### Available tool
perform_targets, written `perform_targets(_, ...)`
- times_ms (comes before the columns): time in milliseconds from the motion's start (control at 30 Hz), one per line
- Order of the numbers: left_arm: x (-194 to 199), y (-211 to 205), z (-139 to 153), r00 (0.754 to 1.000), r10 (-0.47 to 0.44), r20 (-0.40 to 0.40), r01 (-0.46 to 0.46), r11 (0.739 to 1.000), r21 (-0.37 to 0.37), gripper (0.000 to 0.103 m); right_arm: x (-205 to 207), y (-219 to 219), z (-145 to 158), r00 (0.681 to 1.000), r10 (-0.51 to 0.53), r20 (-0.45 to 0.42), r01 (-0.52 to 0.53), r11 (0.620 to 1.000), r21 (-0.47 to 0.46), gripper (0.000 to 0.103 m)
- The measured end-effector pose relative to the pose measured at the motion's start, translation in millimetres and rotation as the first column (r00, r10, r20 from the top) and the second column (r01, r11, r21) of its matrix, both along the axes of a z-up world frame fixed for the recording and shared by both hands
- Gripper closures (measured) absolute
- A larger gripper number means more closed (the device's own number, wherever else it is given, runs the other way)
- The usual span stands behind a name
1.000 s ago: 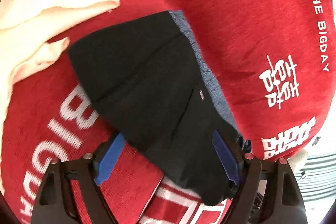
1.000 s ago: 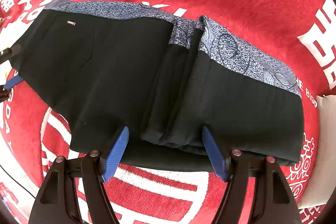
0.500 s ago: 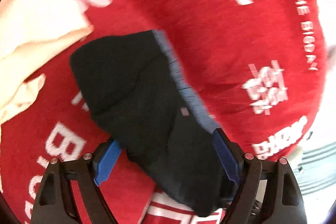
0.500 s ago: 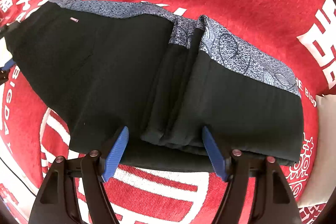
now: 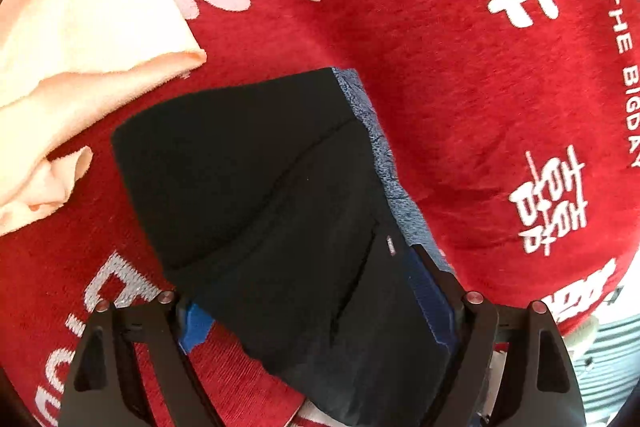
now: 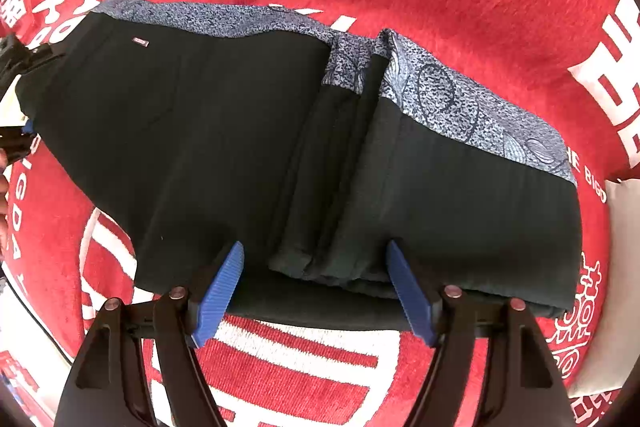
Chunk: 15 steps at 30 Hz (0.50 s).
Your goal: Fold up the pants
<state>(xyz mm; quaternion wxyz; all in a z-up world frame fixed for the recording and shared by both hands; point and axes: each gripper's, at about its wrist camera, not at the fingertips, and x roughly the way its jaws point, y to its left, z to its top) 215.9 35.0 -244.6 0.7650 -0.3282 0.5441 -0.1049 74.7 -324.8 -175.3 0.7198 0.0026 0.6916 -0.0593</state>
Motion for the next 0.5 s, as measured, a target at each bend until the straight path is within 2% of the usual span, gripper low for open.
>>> perform_targets(33, -0.2, -1.4, 1.2, 1.000, 0.002, -0.004, -0.001, 1.000, 0.028, 0.040, 0.5, -0.5, 0.1, 1.000, 0.000, -0.001, 0.000, 1.000, 0.002, 0.026)
perform_targets(67, -0.4, -2.1, 1.3, 1.000, 0.000, -0.014, 0.001, 0.998, 0.069, 0.050, 2.1, -1.4, 0.6, 1.000, 0.001, -0.004, -0.001, 1.000, 0.004, 0.026)
perform_targets(100, 0.3, -1.8, 0.2, 1.000, -0.010, -0.027, 0.013, 0.994, 0.106, 0.065, 2.6, -1.8, 2.6, 1.000, 0.001, -0.004, -0.001, 1.000, 0.007, 0.025)
perform_targets(133, 0.2, 0.6, -0.7, 0.999, -0.015, -0.031, 0.018, 0.994, 0.108, 0.070, 3.6, -2.4, 5.8, 1.000, 0.000, 0.001, 0.000, 1.000, 0.010, 0.025)
perform_targets(200, -0.5, 0.1, 4.2, 0.999, -0.034, -0.021, 0.036, 0.991, 0.128, 0.072, 7.3, -3.7, 17.7, 1.000, -0.008, 0.018, 0.007, 1.000, 0.018, 0.025)
perform_targets(267, -2.4, -11.6, 16.0, 0.996, -0.085, 0.015, 0.080, 0.974, 0.212, 0.072, 14.6, -5.5, 31.3, 0.999, -0.018, 0.030, 0.017, 0.999, 0.040, 0.025)
perform_targets(367, -12.3, -40.3, 41.6, 0.976, -0.194, 0.099, 0.146, 0.920, 0.365, 0.072, 39.4, -4.6, 51.6, 0.999, -0.021, 0.037, 0.017, 0.994, 0.106, 0.025)
perform_targets(500, -24.4, -70.1, 62.4, 0.935, -0.317, 0.159, 0.205, 0.848, 0.489, 0.072, 95.4, 2.9, 67.9, 1.000, -0.025, 0.006, 0.023, 0.965, 0.260, 0.024)
